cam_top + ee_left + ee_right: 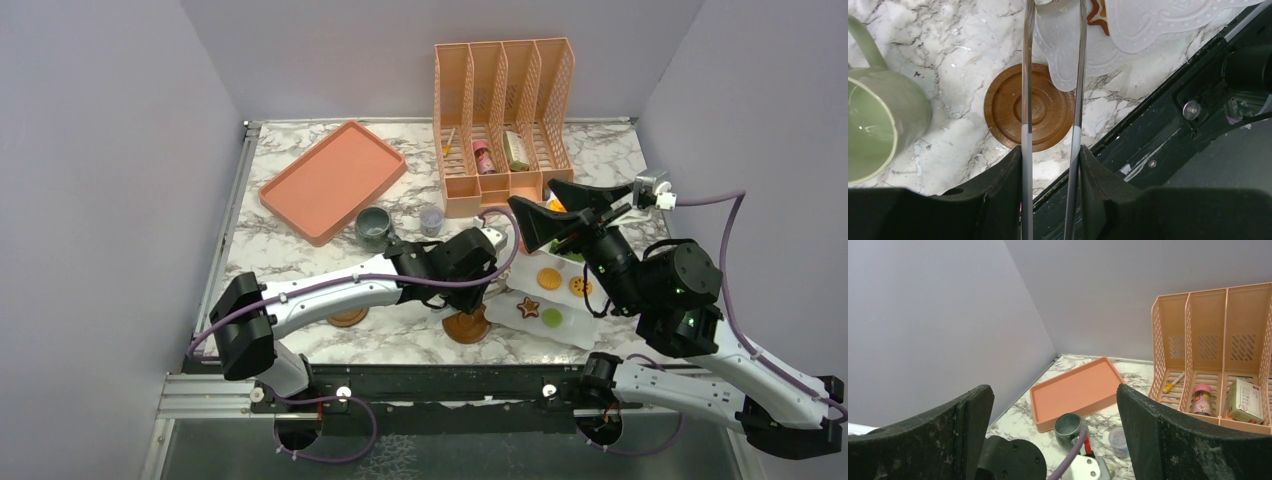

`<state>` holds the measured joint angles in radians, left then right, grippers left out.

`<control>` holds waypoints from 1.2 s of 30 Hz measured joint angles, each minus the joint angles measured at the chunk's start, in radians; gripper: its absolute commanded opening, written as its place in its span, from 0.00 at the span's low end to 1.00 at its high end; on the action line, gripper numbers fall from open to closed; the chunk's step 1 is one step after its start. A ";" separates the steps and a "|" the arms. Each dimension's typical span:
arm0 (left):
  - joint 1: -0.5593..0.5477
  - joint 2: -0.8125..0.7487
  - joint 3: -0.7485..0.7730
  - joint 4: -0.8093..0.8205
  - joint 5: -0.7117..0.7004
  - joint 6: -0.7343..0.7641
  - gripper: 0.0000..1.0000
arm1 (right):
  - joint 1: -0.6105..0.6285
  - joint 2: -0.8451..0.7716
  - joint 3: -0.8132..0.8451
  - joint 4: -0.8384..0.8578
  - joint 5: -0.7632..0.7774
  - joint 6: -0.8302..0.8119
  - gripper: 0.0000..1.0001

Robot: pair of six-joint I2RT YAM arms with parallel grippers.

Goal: Serve the afternoon tea
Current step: Place the desert on the desert table.

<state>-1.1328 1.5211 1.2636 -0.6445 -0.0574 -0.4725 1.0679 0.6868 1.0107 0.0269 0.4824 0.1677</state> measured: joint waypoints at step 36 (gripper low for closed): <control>-0.067 0.106 0.054 0.011 -0.064 -0.010 0.47 | 0.000 -0.020 -0.010 0.000 0.000 0.001 0.99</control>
<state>-1.1999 1.6276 1.3174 -0.6334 -0.1215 -0.4828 1.0679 0.6666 1.0008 0.0273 0.4828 0.1684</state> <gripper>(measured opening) 0.476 0.986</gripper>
